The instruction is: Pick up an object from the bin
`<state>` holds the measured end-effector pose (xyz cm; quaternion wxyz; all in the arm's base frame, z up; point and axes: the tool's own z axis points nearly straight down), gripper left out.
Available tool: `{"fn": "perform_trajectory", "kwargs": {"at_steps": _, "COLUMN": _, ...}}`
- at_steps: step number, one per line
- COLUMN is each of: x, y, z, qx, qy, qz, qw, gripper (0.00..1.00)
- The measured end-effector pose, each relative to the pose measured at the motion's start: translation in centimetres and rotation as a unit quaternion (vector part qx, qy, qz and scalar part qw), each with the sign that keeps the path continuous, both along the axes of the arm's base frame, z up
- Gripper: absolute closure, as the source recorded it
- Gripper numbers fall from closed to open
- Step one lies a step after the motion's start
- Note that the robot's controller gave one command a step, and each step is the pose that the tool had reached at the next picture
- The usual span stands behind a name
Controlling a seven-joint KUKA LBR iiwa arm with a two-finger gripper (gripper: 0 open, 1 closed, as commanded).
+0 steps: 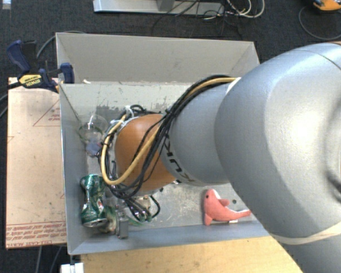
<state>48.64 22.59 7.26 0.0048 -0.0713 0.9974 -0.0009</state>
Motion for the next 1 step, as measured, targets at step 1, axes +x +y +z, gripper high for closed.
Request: {"fn": "perform_trajectory", "kwargs": {"at_steps": 1, "x": -0.54, "y": 0.69, "z": 2.84, "qx": 0.002, "qy": 0.0019, "qz": 0.072, "qw": 0.9974, "gripper": 0.0}}
